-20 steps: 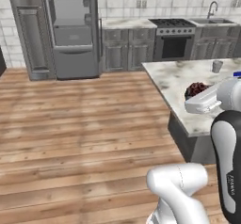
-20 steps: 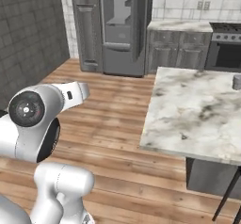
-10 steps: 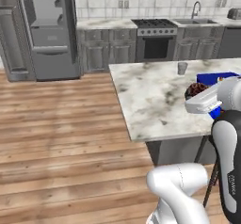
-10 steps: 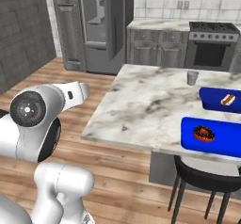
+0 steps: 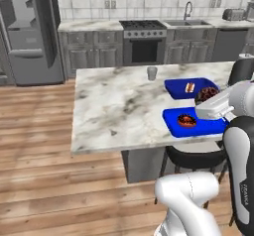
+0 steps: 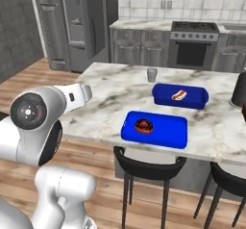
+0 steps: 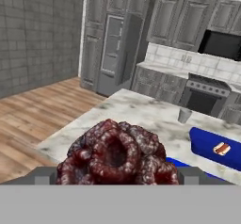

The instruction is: Take the cake and donut from the fridge and place them on the empty tray on the dining counter.

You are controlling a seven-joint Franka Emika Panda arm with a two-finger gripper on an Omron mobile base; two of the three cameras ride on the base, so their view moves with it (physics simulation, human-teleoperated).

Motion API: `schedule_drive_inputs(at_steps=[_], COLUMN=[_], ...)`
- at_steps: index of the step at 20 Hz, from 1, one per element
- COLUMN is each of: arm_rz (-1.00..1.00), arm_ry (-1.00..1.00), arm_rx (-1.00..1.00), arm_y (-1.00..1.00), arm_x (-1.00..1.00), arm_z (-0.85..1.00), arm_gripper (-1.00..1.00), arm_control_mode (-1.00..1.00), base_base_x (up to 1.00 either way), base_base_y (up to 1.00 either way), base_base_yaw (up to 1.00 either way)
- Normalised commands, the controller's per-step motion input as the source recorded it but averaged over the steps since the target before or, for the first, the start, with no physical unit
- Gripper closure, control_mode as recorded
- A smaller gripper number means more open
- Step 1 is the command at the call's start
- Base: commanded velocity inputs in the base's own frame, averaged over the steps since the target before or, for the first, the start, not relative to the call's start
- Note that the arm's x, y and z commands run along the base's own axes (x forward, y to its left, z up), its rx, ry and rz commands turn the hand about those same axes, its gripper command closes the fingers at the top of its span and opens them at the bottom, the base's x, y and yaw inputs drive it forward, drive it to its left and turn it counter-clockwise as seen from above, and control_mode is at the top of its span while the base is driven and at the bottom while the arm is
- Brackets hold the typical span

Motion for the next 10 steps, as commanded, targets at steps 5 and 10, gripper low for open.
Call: schedule_drive_inputs(at_steps=[5,10], arm_rz=[0.0,0.0], arm_ry=[0.0,0.0], arm_rx=[0.0,0.0], arm_y=[0.0,0.0], arm_x=[0.0,0.0], arm_z=[0.0,0.0], arm_gripper=[1.0,1.0], arm_control_mode=[1.0,1.0], base_base_x=[-0.34,-0.23], base_base_y=[-0.96,-0.87], base_base_yaw=[0.0,0.0])
